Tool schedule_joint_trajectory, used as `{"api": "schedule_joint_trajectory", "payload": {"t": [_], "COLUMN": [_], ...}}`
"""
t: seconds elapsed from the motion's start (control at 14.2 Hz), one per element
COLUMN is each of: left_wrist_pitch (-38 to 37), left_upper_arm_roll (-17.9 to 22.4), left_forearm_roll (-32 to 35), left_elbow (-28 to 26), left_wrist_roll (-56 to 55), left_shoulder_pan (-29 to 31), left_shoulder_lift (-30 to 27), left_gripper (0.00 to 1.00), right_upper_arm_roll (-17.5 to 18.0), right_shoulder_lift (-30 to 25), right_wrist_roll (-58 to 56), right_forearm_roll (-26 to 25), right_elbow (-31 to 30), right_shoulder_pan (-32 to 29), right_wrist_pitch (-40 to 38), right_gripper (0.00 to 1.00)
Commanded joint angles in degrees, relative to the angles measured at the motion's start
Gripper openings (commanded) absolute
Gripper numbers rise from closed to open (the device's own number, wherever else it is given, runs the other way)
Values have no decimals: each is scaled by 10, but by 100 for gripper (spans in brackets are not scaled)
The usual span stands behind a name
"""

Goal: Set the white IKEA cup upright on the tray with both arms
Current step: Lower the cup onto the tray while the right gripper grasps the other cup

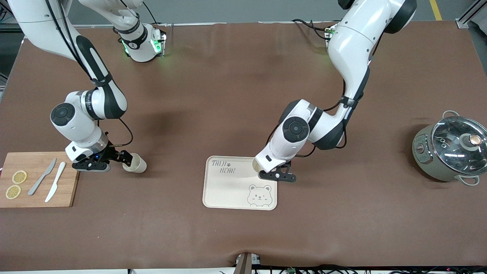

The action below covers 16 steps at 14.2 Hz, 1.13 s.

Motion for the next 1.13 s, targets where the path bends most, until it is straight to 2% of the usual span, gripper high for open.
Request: {"api": "schedule_joint_trajectory", "payload": {"t": [0.0,0.77,1.06], "left_wrist_pitch": [16,55,62], "left_upper_arm_roll": [11,14,32], "left_forearm_roll": [13,15,14], "left_elbow": [18,17,17], "left_wrist_roll": [-18,-20,-20], "left_shoulder_pan": [-15,-20,-29], "left_shoulder_lift": [14,37,40], "left_gripper": [0,0,0], "right_upper_arm_roll": [3,3,3], "right_shoulder_lift": [1,20,31], "right_wrist_roll": [0,3,5], "right_forearm_roll": [-8,-9,-9], "right_elbow": [-7,1,2], "right_shoulder_pan": [-6,0,1], "right_wrist_pitch": [14,39,52], "right_gripper": [100,100,100]}}
